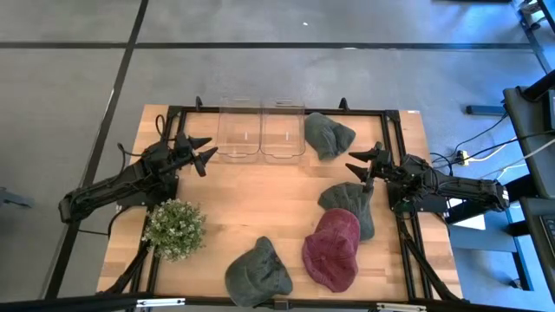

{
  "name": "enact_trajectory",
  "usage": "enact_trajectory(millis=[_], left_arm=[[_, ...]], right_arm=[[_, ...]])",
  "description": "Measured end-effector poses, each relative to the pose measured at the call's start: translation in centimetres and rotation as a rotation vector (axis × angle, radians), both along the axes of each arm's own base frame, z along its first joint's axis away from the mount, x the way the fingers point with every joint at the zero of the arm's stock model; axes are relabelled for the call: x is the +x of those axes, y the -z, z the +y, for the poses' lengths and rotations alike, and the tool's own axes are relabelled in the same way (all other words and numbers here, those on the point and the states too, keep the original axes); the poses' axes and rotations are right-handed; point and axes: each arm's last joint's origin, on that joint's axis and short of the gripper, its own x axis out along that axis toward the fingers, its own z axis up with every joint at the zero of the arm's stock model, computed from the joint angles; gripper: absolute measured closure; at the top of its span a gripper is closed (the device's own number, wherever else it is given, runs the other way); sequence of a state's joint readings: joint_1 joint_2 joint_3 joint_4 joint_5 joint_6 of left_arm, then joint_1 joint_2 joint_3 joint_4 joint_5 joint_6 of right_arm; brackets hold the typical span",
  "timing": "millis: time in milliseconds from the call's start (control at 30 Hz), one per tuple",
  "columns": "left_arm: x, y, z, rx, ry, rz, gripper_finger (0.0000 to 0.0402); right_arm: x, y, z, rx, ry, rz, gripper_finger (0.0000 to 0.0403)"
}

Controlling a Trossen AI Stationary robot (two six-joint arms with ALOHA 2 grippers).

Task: Pick & Place hat

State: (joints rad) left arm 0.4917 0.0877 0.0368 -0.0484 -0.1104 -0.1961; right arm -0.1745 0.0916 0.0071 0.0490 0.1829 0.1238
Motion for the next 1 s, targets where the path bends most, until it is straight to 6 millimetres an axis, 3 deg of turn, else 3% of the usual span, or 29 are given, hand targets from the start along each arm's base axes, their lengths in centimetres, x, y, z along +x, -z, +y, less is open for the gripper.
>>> enact_trajectory(millis=[400, 700, 800, 1000], left_arm=[[0.00, 0.00, 0.00, 0.000, 0.000, 0.000, 0.0174], [0.00, 0.00, 0.00, 0.000, 0.000, 0.000, 0.0174], [0.00, 0.01, 0.00, 0.005, 0.000, 0.004, 0.0174], [-0.04, -0.02, 0.06, 0.182, -0.001, 0.125, 0.0174]], right_arm=[[0.00, 0.01, 0.00, 0.010, 0.000, -0.004, 0.0186], [-0.01, -0.11, -0.04, 0.426, 0.028, -0.174, 0.0186], [-0.09, -0.14, -0.22, 0.433, 0.093, -0.197, 0.0186], [-0.32, -0.30, -0.62, 0.441, 0.247, -0.263, 0.0186]])
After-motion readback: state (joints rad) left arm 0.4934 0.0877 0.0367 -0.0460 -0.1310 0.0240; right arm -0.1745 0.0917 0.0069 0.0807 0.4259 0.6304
